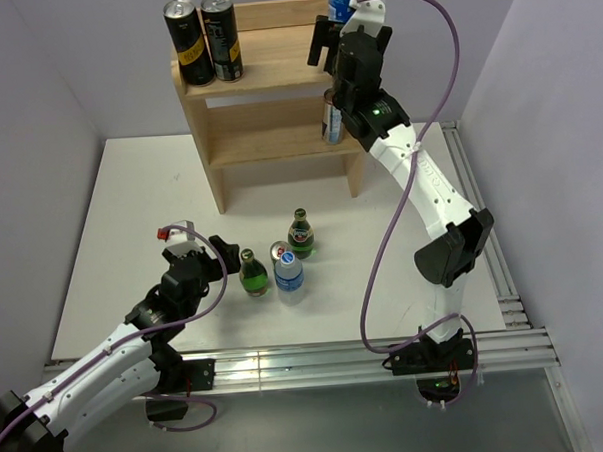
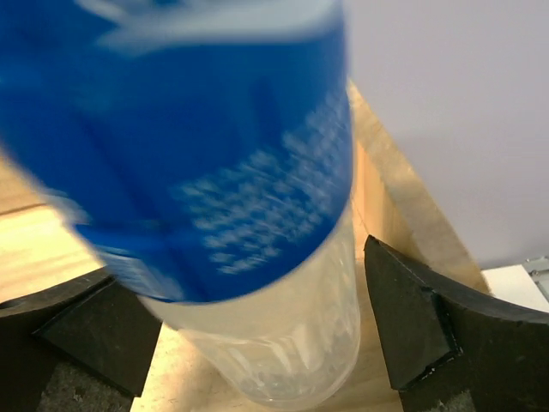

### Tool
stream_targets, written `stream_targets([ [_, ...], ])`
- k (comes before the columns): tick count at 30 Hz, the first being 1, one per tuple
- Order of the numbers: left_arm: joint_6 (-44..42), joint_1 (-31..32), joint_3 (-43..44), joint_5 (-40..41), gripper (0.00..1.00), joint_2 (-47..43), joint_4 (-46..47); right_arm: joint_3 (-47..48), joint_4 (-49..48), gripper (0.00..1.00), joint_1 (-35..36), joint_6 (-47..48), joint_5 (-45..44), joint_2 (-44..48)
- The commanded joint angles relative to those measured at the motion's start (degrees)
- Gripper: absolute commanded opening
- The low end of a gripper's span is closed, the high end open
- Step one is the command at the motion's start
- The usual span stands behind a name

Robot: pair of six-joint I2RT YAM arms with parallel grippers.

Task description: Place and organize the beverage onto the shelf

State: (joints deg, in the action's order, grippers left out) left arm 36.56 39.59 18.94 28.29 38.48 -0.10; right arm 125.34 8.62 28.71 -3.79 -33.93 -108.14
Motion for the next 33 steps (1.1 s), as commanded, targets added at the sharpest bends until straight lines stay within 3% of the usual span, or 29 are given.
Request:
stream_targets([
  [1, -1.22, 0.22, 0.05, -0.26, 0.99, -0.51, 2.73, -1.58, -0.1, 0.96, 0.03, -1.04, -0.17, 4.07],
  [19, -1.22, 0.22, 0.05, -0.26, 0.99, -0.33, 2.74, -18.28, -2.56, 0.99, 3.37, -2.01, -4.65, 16.81],
  [27, -1.14, 0.22, 0.13, -0.08, 0.99, -0.51, 2.65, -36.11, -3.96, 0.99, 8.63, -3.85, -8.51, 31.92],
  [33, -1.13, 0.22, -0.04, 0.01, 0.99, -0.69, 2.56, -54.03, 0.69, 0.99, 20.32, -13.68, -13.35, 47.03],
])
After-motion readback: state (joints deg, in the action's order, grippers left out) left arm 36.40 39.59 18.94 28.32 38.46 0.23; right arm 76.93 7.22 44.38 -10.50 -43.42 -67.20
